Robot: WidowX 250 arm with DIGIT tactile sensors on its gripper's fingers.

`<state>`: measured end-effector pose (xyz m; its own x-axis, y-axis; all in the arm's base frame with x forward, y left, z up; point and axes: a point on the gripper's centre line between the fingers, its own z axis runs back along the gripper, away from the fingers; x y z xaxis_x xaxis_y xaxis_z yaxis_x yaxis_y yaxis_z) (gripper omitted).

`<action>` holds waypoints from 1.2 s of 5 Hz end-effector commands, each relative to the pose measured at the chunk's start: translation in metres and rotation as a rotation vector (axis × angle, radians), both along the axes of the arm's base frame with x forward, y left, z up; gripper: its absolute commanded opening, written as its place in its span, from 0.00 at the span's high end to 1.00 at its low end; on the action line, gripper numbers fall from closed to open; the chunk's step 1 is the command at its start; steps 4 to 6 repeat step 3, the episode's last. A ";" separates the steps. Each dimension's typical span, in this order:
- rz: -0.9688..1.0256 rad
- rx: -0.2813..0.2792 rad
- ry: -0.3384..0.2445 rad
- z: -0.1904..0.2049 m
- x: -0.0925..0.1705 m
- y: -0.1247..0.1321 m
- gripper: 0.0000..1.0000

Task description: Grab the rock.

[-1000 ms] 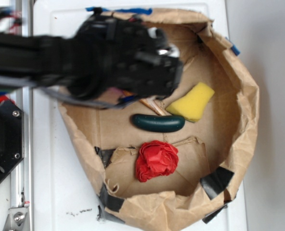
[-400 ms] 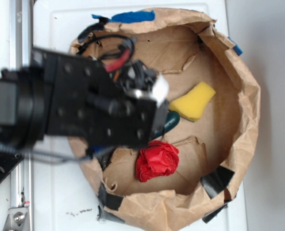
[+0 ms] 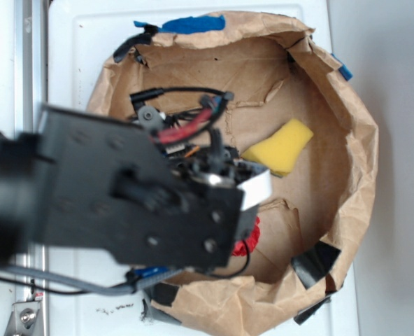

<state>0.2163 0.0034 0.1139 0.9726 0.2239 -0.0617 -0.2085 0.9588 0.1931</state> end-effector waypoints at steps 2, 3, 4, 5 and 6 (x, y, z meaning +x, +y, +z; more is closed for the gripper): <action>-0.070 -0.194 -0.081 0.053 0.019 0.022 1.00; -0.044 -0.184 -0.122 0.048 0.018 0.020 1.00; -0.044 -0.184 -0.122 0.048 0.018 0.020 1.00; -0.044 -0.184 -0.122 0.048 0.018 0.020 1.00; -0.044 -0.184 -0.122 0.048 0.018 0.020 1.00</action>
